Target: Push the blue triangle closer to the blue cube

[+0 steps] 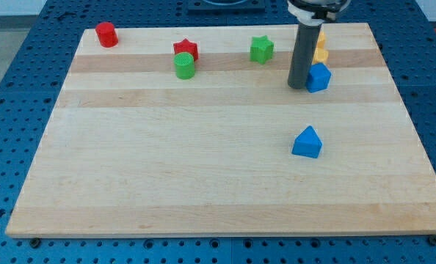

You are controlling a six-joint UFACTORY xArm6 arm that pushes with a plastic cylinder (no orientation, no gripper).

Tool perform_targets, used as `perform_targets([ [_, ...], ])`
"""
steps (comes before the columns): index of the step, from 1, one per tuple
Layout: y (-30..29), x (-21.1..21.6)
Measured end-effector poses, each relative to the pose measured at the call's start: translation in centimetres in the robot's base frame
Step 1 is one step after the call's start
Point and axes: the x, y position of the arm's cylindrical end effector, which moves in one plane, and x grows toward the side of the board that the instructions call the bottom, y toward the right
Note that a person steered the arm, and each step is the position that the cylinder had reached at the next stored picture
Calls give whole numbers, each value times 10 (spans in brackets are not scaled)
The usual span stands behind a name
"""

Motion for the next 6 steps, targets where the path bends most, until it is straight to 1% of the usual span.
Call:
perform_targets([
  [1,-23,34],
  [2,-54,81],
  [3,-71,139],
  [4,-47,182],
  [5,0,171],
  [6,21,150],
])
